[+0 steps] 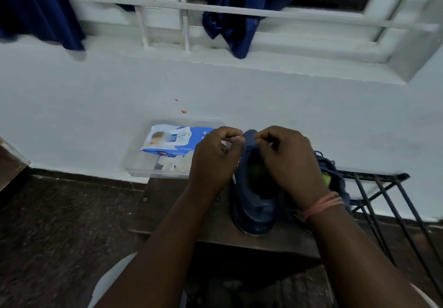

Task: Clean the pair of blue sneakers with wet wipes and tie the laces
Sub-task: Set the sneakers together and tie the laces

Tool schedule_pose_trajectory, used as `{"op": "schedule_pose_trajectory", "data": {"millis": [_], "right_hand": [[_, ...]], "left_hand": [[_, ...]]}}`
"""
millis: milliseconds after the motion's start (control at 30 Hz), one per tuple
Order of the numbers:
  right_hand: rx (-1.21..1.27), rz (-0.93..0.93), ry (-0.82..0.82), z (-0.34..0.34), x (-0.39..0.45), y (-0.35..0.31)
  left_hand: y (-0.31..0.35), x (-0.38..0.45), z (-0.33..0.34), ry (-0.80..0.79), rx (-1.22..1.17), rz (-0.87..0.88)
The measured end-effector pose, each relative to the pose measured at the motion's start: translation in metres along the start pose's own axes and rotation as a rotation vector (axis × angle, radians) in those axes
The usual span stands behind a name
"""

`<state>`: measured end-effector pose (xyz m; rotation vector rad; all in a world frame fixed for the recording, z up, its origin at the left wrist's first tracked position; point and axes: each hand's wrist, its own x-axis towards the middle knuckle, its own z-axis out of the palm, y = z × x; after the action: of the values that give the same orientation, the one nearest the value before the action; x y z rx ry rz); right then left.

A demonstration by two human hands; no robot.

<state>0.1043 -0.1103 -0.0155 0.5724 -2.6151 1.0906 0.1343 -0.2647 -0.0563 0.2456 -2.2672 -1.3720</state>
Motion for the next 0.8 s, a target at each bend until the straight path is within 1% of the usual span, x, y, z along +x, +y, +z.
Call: {"op": "schedule_pose_trajectory", "data": {"millis": [100, 133, 167, 233, 267, 333, 367, 467, 533, 600, 633, 667, 733, 800], "right_hand": [[-0.027, 0.114, 0.192, -0.041, -0.019, 0.026], [-0.04, 0.17, 0.226, -0.052, -0.023, 0.037], [-0.072, 0.247, 0.218, -0.061, -0.027, 0.051], [-0.158, 0.447, 0.087, -0.075, -0.03, 0.079], [-0.145, 0.526, 0.0, -0.078, -0.03, 0.09], [-0.026, 0.616, -0.149, -0.078, -0.031, 0.098], [0.008, 0.611, -0.195, -0.077, -0.032, 0.101], [-0.062, 0.547, -0.236, -0.077, -0.026, 0.112], [-0.02, 0.567, -0.278, -0.084, -0.023, 0.118], [-0.037, 0.567, -0.371, -0.09, -0.025, 0.121], [-0.06, 0.562, -0.412, -0.091, -0.027, 0.122], [-0.056, 0.563, -0.419, -0.093, -0.028, 0.125], [-0.001, 0.558, -0.4, -0.095, -0.029, 0.13], [0.049, 0.517, -0.346, -0.098, -0.028, 0.131]], "left_hand": [[0.006, -0.016, 0.023, -0.022, 0.084, 0.135], [0.01, -0.021, 0.029, -0.031, 0.115, 0.182], [0.015, -0.026, 0.036, -0.039, 0.134, 0.227], [0.025, -0.032, 0.046, -0.054, 0.153, 0.296], [0.029, -0.034, 0.05, -0.072, 0.171, 0.303], [0.033, -0.037, 0.06, -0.147, 0.27, 0.279], [0.033, -0.038, 0.064, -0.196, 0.333, 0.264], [0.037, -0.037, 0.074, -0.308, 0.448, 0.205], [0.04, -0.035, 0.077, -0.296, 0.486, 0.179], [0.043, -0.03, 0.079, -0.253, 0.481, 0.156], [0.046, -0.028, 0.081, -0.257, 0.472, 0.161], [0.05, -0.025, 0.084, -0.286, 0.464, 0.182], [0.055, -0.02, 0.093, -0.365, 0.484, 0.251], [0.054, -0.016, 0.103, -0.396, 0.538, 0.321]]}}
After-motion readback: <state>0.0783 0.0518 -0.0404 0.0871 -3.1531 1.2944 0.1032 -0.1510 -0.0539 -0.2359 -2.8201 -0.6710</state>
